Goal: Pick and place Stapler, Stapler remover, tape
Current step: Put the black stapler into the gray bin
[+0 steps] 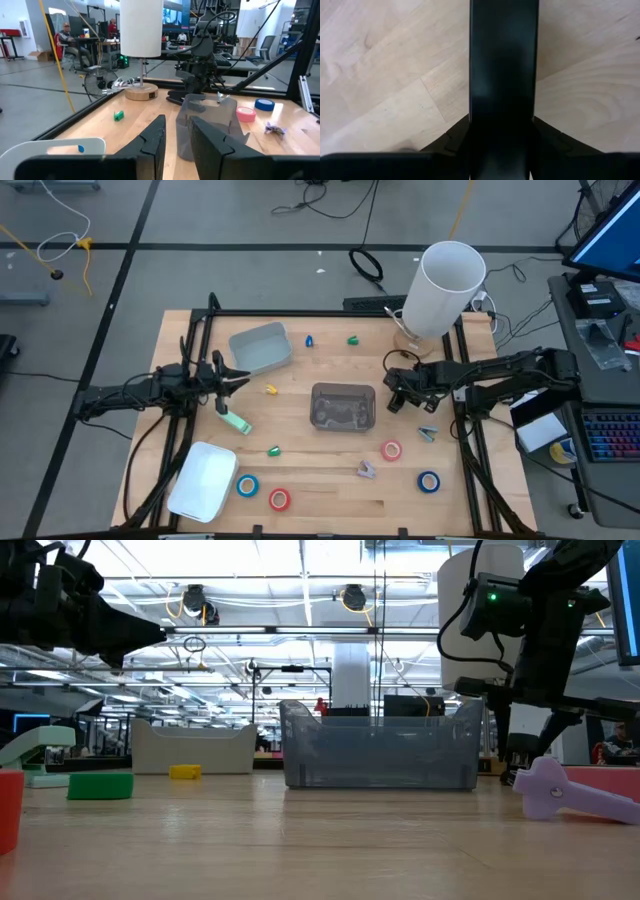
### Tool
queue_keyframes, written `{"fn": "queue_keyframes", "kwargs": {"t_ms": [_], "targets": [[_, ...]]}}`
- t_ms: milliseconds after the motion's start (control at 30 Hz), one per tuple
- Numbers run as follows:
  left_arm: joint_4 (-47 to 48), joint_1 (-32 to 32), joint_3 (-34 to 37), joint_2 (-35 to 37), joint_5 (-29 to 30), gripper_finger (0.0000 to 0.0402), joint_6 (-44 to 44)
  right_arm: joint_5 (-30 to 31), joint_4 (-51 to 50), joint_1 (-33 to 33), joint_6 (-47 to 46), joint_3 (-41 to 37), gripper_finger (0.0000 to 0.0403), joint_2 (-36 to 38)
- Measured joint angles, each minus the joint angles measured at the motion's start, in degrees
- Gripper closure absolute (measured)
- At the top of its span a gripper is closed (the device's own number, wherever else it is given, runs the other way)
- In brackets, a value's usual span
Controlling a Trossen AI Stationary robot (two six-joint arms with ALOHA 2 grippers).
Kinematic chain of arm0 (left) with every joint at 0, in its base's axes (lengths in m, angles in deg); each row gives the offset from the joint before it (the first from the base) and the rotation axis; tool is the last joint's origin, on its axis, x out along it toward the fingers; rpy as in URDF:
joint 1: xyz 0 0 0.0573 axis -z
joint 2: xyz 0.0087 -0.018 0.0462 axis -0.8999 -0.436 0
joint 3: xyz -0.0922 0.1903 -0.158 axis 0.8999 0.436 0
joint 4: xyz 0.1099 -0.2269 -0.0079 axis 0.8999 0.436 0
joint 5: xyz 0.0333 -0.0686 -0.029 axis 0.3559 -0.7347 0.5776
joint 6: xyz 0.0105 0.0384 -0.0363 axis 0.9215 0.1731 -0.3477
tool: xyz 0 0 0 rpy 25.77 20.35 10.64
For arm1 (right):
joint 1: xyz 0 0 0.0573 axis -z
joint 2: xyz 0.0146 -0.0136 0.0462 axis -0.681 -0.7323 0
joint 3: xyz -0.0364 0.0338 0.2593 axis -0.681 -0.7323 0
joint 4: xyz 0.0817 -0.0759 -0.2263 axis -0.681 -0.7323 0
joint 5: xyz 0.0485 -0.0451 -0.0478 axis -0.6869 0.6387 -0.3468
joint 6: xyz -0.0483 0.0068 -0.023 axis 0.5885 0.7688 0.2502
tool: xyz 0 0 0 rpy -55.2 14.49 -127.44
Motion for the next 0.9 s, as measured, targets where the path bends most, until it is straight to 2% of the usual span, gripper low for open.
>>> {"fn": "queue_keyframes", "kwargs": {"t_ms": [267, 700, 900], "targets": [[-0.5, 0.0, 0.0, 0.0, 0.0, 0.0316, -6.5, -1.5, 0.3, -1.6, 2.6, 0.2, 0.0274, 1.5], [-10.7, 0.0, -0.1, 0.0, -0.2, 0.0316, -22.3, -1.1, 0.7, -10.1, 0.9, 0.5, 0.0274, 12.4], [-11.5, 0.0, -0.1, 0.0, -0.2, 0.0316, -23.8, -1.0, 0.2, -11.5, 7.9, 4.7, 0.0274, 13.4]]}}
